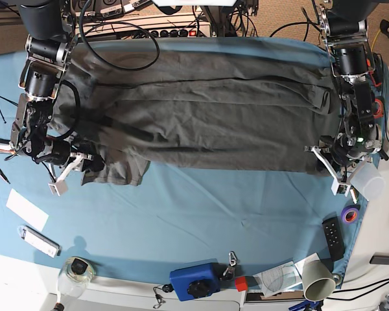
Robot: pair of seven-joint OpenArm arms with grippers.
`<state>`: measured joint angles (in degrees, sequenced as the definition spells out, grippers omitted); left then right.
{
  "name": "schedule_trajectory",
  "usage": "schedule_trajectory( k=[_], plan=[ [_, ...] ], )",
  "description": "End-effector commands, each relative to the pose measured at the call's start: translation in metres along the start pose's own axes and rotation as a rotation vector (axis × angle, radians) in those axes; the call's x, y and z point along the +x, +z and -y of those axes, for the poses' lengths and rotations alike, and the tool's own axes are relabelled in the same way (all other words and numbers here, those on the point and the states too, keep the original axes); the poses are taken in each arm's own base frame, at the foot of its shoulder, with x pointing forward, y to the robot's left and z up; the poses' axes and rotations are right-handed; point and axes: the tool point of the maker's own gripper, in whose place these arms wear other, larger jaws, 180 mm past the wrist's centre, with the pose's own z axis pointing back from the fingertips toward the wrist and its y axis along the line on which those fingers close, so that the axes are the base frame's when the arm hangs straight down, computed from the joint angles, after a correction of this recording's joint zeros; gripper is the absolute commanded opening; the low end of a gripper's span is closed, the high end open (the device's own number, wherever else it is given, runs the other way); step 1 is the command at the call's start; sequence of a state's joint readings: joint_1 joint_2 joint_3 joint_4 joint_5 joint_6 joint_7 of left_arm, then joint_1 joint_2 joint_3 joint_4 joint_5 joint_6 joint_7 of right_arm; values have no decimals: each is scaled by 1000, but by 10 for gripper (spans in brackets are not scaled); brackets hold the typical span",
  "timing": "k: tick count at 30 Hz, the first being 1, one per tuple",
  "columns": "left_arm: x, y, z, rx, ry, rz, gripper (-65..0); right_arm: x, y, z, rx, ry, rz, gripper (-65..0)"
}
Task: Fold the T-shirt properly
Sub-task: 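Lift the shirt's long edge with both grippers and fold it over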
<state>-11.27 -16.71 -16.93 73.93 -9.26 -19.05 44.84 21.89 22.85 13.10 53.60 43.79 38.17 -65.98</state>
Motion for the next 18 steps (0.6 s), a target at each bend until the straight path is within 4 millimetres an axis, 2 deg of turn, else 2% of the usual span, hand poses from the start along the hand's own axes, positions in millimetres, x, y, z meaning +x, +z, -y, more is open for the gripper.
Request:
schedule_trajectory(
  k=[1,3,6,7,13,18],
  plan=[
    [-19,-1,-3,16,-14,-91,-473,9,7,4,-18,17,5,-535],
    [-19,-1,0,-1,1,-97,-539,9,7,4,-18,18,10,-631],
    [-20,0,0,-4,5,-113,-638,13,8,4,-18,20,21,-650],
    [-20,0,0,-4,5,-120,-650,14,8,4,-19,22,22,-650],
    [-21,5,-8,37,39,-158,-650,35,18,2,-31,60,63,-650],
    [-5,15,-3,22,42,-132,-650,55,30,-9,-46,137,99,-650]
  ],
)
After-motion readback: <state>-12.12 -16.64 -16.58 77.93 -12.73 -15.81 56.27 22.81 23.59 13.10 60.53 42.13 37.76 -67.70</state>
